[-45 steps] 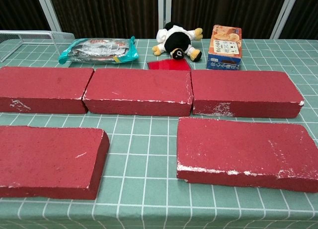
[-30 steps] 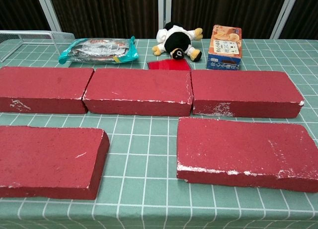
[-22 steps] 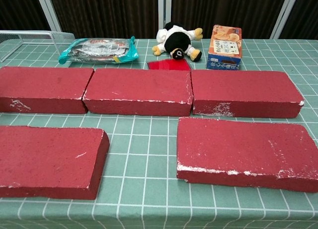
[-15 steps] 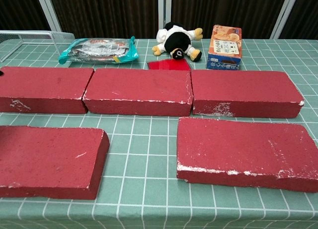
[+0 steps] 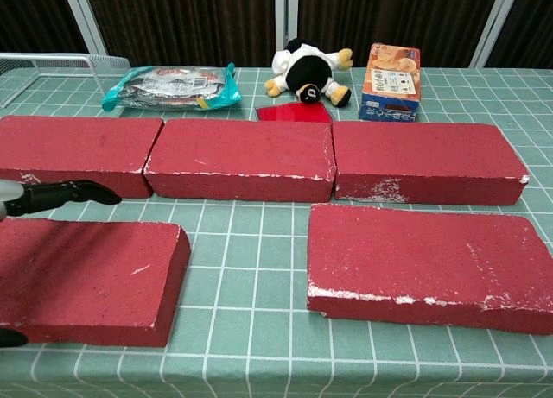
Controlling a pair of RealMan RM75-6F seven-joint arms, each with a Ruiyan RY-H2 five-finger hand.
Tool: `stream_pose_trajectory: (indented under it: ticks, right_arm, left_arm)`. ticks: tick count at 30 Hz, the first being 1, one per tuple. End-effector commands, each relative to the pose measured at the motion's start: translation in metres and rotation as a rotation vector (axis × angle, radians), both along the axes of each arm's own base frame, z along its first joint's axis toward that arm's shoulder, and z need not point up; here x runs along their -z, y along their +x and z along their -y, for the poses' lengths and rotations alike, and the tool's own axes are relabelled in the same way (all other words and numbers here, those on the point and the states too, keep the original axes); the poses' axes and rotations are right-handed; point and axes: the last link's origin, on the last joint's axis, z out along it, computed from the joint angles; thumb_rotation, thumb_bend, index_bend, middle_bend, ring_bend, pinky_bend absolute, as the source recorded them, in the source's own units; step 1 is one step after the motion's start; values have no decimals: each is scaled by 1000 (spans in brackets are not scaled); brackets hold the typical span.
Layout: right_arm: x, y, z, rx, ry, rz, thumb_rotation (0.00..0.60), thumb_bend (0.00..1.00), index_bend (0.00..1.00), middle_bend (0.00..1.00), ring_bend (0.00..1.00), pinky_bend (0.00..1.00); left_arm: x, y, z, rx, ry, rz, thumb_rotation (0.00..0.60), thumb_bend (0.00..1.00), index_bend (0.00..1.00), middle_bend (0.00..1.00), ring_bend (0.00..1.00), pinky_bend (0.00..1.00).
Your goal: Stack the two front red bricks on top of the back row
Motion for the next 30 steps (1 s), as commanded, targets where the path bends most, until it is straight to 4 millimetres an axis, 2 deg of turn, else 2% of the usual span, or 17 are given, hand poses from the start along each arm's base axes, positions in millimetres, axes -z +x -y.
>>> stream_pose_trajectory:
  ticks: [1, 7, 22, 30]
  right_arm:
    - [-1, -3, 1, 3, -2, 4, 600, 146, 0, 0, 0, 0]
    - [1, -10, 2, 17, 4, 17, 600, 149, 0, 0, 0, 0]
    - [2, -17, 3, 27, 2, 26, 600, 157, 0, 0, 0, 0]
    - [2, -18, 4, 33, -5, 29, 600, 160, 0, 0, 0, 0]
  left_arm:
    - [14, 17, -1, -3, -12, 4, 600, 0, 34, 0, 0, 0]
    - [28, 21, -5, -7, 1, -38, 600, 0, 30, 0, 0, 0]
    - [33, 13, -10, -37, 26, -138, 600, 0, 29, 13, 0, 0]
    - [31, 11, -12, -43, 21, -139, 600, 0, 29, 114, 0, 0]
